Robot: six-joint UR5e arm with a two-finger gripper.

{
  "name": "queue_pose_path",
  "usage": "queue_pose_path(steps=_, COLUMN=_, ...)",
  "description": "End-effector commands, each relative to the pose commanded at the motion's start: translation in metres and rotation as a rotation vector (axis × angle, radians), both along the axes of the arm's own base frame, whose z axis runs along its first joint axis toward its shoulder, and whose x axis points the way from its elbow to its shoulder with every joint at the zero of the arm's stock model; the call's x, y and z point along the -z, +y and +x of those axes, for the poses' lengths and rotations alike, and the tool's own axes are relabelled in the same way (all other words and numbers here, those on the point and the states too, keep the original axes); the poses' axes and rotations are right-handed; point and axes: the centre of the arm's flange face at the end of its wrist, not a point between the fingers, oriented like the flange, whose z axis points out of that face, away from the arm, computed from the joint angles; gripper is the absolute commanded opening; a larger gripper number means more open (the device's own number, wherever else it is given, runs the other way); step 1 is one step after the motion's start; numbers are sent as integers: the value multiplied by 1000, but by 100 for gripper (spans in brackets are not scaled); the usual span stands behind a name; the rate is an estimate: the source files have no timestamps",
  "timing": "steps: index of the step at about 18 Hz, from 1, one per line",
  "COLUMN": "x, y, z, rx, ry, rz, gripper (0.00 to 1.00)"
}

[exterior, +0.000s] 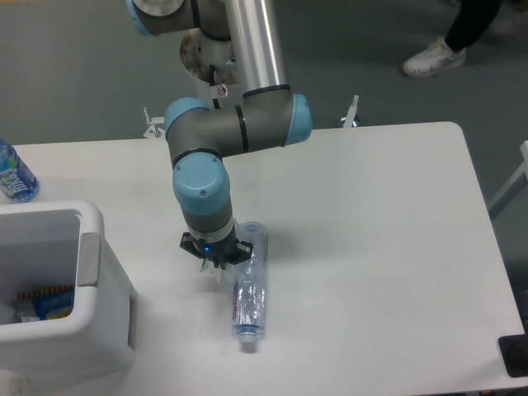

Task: Place the trash in the trash can
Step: 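Close the gripper on the plastic bag beside the bottle, then lift the plastic bag and carry it toward the white bin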

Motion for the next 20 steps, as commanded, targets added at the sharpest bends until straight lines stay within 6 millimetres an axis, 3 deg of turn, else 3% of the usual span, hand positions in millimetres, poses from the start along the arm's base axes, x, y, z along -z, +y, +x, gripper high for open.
queue_pose_path(steps=3, x=-4, y=0, z=0, rx=2, ry=3, rz=6, gripper=0)
queue_pose_path(steps=6, x=-27, y=-3, z=3, rx=13, ry=10, rz=39, gripper=0)
queue_pose_path(steps=13, x=-55, y=-2, z=25, rx=33, ry=-54, rz=135, gripper=0)
queue_pose_path(steps=14, x=-62, y=1, z=37, rx=52, ry=-58, rz=146, gripper=0)
queue_pose_path(steps=17, x=-88, y=0, z=49, rx=64, ry=-64, rz=201, gripper=0)
queue_pose_path(steps=18, x=-103, y=0, z=49, rx=57, ry=-63, rz=236, gripper=0)
queue_pose_path(steps=20, x=-152, y=2, z=41, rx=45, ry=-44, rz=336, gripper=0)
